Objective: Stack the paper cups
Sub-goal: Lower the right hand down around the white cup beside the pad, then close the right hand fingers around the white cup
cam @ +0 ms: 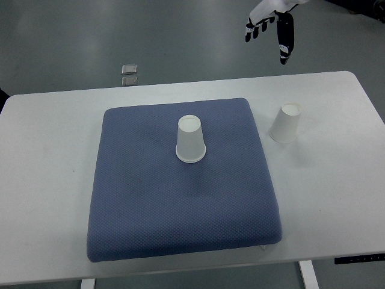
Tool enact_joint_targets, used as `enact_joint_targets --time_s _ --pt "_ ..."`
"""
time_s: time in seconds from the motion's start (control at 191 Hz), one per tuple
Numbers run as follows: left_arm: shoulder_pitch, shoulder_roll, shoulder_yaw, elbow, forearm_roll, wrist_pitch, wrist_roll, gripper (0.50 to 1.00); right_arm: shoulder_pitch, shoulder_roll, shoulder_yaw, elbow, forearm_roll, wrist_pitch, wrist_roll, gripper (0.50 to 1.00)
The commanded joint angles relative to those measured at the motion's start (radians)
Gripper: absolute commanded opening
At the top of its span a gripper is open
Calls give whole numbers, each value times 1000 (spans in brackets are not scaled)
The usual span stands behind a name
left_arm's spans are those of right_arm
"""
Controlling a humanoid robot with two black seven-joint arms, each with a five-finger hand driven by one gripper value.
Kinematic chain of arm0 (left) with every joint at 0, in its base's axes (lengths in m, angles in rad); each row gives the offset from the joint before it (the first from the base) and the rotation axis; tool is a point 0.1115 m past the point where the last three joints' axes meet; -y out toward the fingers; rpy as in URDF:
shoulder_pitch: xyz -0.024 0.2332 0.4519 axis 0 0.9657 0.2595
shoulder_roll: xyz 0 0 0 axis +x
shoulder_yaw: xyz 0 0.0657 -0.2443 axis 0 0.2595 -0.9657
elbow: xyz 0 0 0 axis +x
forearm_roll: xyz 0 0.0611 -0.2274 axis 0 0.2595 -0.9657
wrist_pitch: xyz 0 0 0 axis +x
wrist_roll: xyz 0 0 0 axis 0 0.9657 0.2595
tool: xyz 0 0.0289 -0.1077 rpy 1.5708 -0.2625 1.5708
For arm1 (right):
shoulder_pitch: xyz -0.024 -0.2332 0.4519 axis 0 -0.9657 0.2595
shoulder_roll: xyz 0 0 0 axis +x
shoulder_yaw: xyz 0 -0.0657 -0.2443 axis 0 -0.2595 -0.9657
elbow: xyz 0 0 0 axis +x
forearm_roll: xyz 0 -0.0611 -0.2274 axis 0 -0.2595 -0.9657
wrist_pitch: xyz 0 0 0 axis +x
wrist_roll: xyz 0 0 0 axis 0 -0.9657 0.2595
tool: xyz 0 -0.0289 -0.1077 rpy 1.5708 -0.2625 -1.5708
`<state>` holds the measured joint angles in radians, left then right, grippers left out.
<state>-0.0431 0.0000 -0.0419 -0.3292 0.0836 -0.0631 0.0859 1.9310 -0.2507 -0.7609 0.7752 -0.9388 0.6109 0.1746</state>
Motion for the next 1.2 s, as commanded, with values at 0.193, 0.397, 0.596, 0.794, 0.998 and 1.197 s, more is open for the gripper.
enact_joint_targets --time_s 0.193,0.397,0.596,0.794,0.998,1.197 --pt "2 0 1 4 -1 0 0 1000 -230 -1 5 -91 0 0 -1 924" --pt "2 0 1 6 -1 0 0 1000 -397 18 6 -251 0 -73 -1 924" --pt "2 0 1 6 -1 2 0 1000 -480 48 121 -350 3 -74 -1 924" --pt "3 0 1 6 -1 2 0 1000 -517 70 135 -379 3 -85 -1 921" --pt "8 0 1 6 -1 2 0 1000 -558 80 135 -416 3 -117 -1 921" --pt "9 0 2 6 -1 2 0 1000 -575 85 135 -439 3 -143 -1 917"
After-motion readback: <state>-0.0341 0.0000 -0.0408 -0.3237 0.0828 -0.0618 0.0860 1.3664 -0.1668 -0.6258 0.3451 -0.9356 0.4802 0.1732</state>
